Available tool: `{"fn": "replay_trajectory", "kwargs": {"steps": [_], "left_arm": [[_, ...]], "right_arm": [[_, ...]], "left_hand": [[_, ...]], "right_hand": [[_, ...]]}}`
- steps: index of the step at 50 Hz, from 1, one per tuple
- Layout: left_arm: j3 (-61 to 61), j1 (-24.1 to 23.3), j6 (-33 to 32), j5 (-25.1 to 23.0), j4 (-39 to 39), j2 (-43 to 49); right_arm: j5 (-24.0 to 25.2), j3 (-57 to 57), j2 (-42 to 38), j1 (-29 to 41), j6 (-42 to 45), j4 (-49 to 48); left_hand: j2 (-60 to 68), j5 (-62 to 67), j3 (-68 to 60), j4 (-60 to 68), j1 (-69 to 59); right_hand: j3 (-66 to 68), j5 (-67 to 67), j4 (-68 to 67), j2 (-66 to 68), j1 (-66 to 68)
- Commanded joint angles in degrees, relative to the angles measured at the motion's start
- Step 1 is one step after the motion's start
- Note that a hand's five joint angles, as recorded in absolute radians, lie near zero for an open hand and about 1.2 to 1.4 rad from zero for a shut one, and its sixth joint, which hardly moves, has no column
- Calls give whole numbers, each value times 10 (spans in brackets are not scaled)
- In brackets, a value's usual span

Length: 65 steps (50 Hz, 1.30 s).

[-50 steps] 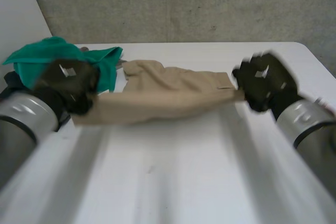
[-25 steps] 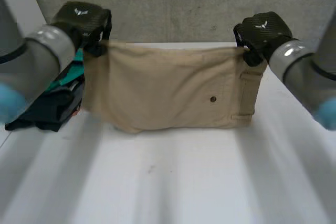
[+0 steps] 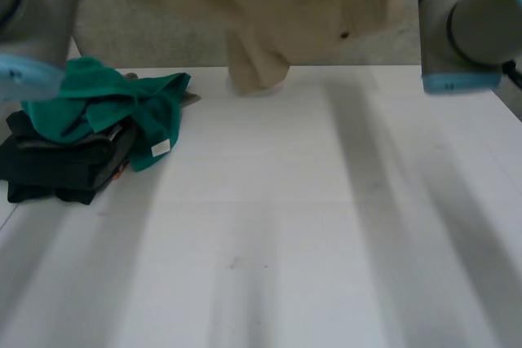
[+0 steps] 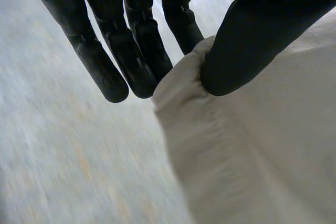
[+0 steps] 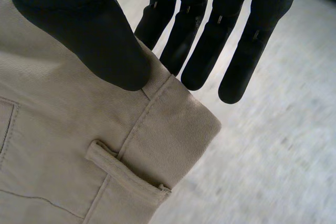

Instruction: Fold the laundry.

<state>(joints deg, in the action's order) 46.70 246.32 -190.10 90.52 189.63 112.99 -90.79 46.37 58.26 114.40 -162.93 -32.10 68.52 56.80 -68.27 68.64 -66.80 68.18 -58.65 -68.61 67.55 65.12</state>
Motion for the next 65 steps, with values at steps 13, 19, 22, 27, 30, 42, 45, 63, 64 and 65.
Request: {"fn": "replay_trajectory", "kwargs": {"steps": [13, 19, 22, 27, 30, 42, 45, 63, 64, 65], "left_arm": [[354, -29, -112, -55, -15, 57], [404, -48, -168, -56, -118, -24], [421, -59, -190, -56, -194, -67], [452, -109, -243, -55, -422, -138], [466, -142, -263, -59, -525, -152], [417, -136, -246, -38, -380, -113], [396, -127, -245, -28, -355, -100], [95, -69, -279, -199, -194, 195], [75, -68, -286, -201, -198, 213], [37, -66, -301, -202, -210, 246]], "right_arm": [[76, 387, -16, -43, 126, 70], [81, 450, 62, -48, 171, 198], [81, 470, 123, -53, 211, 316], [94, 499, 203, -74, 291, 537], [128, 531, 243, -91, 364, 649], [177, 557, 226, -103, 366, 549], [171, 556, 223, -101, 345, 534], [161, 565, 208, -74, 292, 433], [160, 565, 206, -74, 291, 432], [157, 566, 201, -73, 290, 429]], "left_hand": [[115, 132, -117, 114, -132], [115, 132, -117, 114, -132], [115, 132, -117, 114, -132], [115, 132, -117, 114, -132], [115, 132, -117, 114, -132], [-585, -568, 583, -586, 568], [-585, -568, 583, -586, 568], [-302, -285, 300, -303, 285], [-305, -288, 303, -307, 288], [-322, -305, 320, -323, 305]], "right_hand": [[118, -114, -114, 125, 149], [118, -114, -114, 125, 149], [118, -114, -114, 125, 149], [118, -114, -114, 125, 149], [118, -114, -114, 125, 149], [118, -114, -114, 125, 149], [118, -114, -114, 125, 149], [118, -114, -114, 125, 149], [118, -114, -114, 125, 149], [118, -114, -114, 125, 149]]}}
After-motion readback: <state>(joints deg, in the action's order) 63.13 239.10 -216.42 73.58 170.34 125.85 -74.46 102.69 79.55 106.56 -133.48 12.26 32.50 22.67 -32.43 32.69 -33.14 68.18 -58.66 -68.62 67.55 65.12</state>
